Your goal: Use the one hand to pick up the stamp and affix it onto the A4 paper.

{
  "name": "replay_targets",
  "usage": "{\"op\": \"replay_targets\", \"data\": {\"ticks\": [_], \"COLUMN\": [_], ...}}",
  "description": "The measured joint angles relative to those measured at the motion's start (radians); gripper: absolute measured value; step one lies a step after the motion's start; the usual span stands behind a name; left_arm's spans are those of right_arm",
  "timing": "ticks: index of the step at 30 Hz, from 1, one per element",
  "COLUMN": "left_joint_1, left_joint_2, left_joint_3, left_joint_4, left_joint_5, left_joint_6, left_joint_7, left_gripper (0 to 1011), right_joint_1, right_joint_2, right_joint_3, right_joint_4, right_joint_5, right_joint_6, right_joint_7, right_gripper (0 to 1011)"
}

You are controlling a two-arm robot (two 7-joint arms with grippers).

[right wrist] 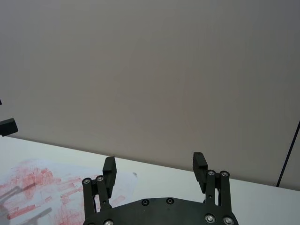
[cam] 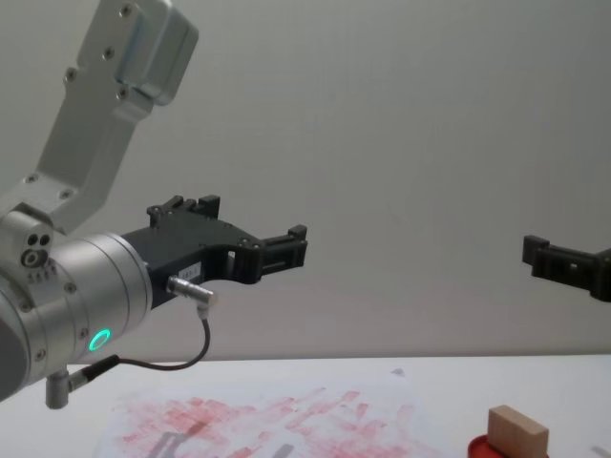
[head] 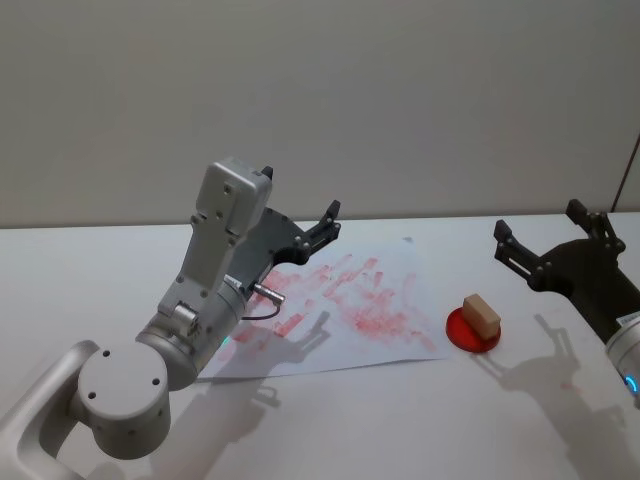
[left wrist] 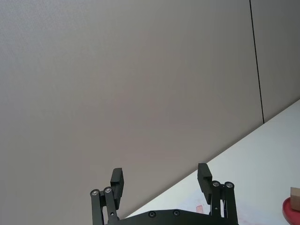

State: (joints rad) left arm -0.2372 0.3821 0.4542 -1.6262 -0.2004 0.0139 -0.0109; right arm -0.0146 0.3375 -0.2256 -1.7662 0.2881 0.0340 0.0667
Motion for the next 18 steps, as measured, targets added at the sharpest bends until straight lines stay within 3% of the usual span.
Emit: {"op": "replay_targets", "data": {"ticks": [18], "left_joint_1": [0.0], "left_joint_2": [0.0], "left_joint_3": [0.0], "left_joint_4": [0.0], "left_joint_5": [0.0], "left_joint_6": [0.0], "left_joint_7": [0.0], "left_gripper": [1001], "right_joint_1": [0.0], "right_joint_2": [0.0], "right_joint_3": [0.0], "right_joint_4": [-0.001], "right_joint_5": [0.0], "right_joint_6": [0.0], "right_joint_7": [0.0], "right_gripper": [1001]}}
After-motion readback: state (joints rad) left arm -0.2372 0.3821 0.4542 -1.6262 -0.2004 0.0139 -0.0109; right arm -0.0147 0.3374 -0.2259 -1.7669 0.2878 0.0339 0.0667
